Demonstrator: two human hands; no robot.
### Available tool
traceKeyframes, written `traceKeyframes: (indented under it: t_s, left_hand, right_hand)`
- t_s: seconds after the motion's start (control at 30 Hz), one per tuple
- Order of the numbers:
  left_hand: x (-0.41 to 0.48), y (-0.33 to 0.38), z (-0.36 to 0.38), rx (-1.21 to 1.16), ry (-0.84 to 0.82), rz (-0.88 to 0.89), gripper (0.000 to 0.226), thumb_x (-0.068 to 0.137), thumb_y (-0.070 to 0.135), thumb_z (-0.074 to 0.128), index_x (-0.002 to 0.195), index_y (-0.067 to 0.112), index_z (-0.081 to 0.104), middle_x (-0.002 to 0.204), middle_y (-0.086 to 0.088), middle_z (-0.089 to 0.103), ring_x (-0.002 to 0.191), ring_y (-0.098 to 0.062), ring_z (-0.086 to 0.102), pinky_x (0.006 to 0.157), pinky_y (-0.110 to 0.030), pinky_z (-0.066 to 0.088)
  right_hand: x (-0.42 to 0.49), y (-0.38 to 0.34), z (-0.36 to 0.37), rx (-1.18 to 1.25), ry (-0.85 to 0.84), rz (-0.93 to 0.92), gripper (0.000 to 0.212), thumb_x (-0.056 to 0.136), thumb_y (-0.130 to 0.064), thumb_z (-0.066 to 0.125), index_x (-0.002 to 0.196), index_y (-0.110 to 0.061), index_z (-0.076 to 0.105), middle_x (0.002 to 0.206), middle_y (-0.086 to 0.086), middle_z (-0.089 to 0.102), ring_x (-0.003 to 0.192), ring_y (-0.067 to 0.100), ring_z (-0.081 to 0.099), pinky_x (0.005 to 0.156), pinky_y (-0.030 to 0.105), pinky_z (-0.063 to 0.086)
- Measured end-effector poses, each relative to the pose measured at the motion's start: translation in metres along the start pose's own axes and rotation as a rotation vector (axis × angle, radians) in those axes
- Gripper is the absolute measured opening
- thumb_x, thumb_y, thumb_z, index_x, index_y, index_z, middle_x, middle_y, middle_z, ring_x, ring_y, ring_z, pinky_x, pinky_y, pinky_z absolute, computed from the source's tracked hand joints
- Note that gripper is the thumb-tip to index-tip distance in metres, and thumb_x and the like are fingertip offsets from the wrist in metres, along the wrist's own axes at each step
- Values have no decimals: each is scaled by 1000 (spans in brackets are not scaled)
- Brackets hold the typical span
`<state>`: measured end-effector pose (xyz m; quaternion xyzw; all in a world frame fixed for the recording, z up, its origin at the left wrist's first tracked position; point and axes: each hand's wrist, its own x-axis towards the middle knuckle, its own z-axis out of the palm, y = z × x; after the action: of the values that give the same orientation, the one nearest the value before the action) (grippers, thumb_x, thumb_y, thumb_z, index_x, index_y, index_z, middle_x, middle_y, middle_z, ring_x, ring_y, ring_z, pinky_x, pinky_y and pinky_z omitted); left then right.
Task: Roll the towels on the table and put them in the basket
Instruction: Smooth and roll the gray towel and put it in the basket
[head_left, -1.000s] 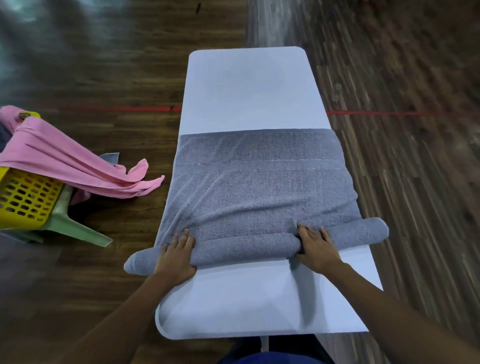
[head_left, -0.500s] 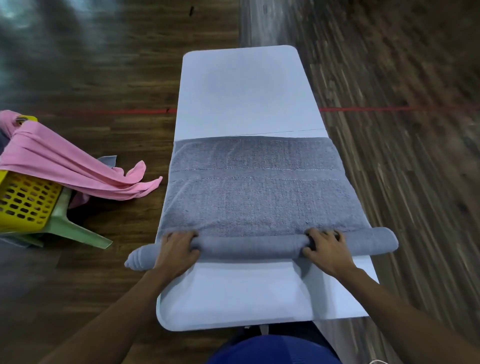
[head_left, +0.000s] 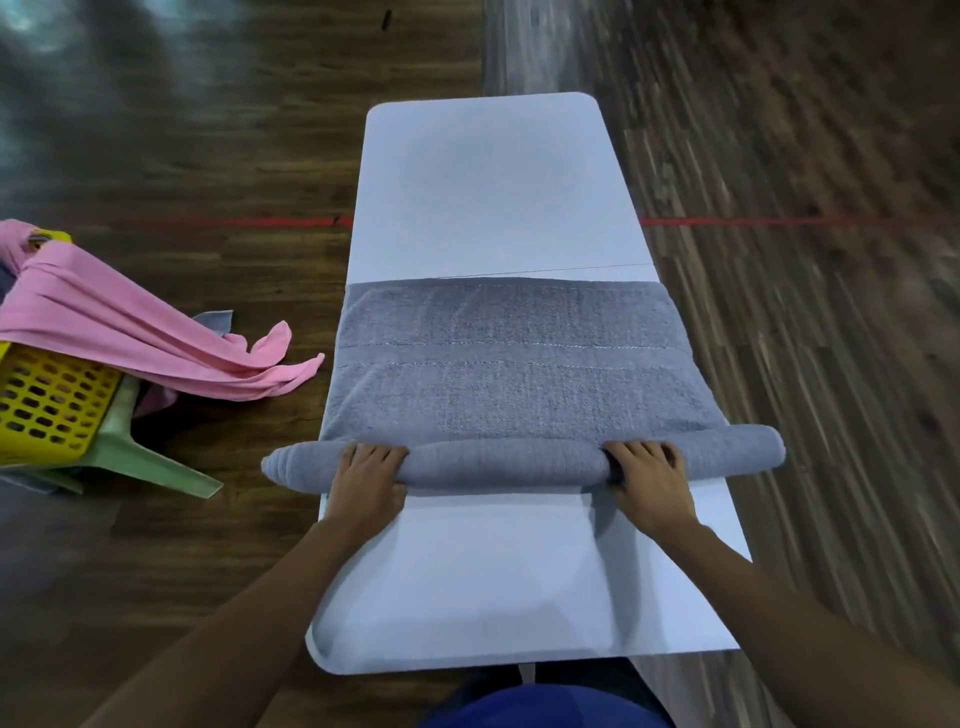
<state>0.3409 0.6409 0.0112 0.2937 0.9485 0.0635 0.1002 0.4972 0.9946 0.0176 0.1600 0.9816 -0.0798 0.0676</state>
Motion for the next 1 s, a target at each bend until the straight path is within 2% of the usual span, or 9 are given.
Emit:
traceKeyframes:
  t_s: [0.1,0.17,0.3,0.37,0.53,0.67,0.83,0.9,1.0]
  left_hand:
    - [8,-1,-16,-103,-158,17,39,75,47,30,87,23,59,84,1,64,84,-20,58,104,-42,35]
    - [9,-5,-21,-198,-199,-10,41,74,49,25,85,24,56,79,3,59,76,-18,54,94,-40,42]
    - [8,-12,-13,-157,262,-58,37,84,41,43,99,14,64,91,-6,66,83,-25,60,81,-41,47]
    - [4,-8,-9,-157,303,50,38,87,46,47,98,15,65,92,-4,66,86,-23,60,83,-40,44]
    - [-9,-6,11,3,-1,260,60,77,66,58,119,23,58,115,3,62,104,-19,57,96,-37,40]
    - [-12,-3,14,-8,-63,265,58,69,52,60,119,22,57,114,0,64,101,-24,61,90,-42,47]
    - [4,6,-6,-193,-229,136,53,68,54,48,107,22,65,104,0,69,92,-22,63,78,-33,48]
    - [9,3,-7,-171,-98,154,49,71,51,50,104,18,65,101,-3,69,91,-25,63,78,-36,48]
    - [7,6,0,-60,230,88,42,83,46,49,105,14,64,100,-7,65,89,-28,61,77,-42,48]
  right_hand:
    - [15,-3,-16,30,-129,57,28,89,-37,53,114,-27,60,111,1,66,113,24,54,107,44,21]
    - [20,-1,-21,44,-179,105,29,90,-41,50,116,-29,57,115,1,64,116,23,52,107,43,21]
    - [16,1,-17,30,89,102,33,91,-45,55,115,-23,59,115,5,59,108,28,53,95,44,34]
    - [10,1,-13,76,151,33,45,88,-63,44,105,-25,61,105,-1,60,101,24,54,91,41,33]
    - [-8,0,2,42,-141,-82,72,70,-82,48,122,-33,51,122,-9,51,117,18,46,102,39,25]
    - [-10,4,5,27,-154,-149,69,65,-57,69,126,-31,51,125,-8,55,120,21,50,105,38,24]
    - [8,3,-11,89,-372,-94,60,63,-64,48,116,-35,51,118,-9,61,114,17,52,99,37,26]
    - [16,4,-16,113,-350,-25,61,65,-61,54,120,-35,49,120,-5,59,116,20,51,101,41,26]
    - [16,5,-14,30,24,37,49,81,-55,54,120,-27,55,121,1,56,114,27,51,98,45,32]
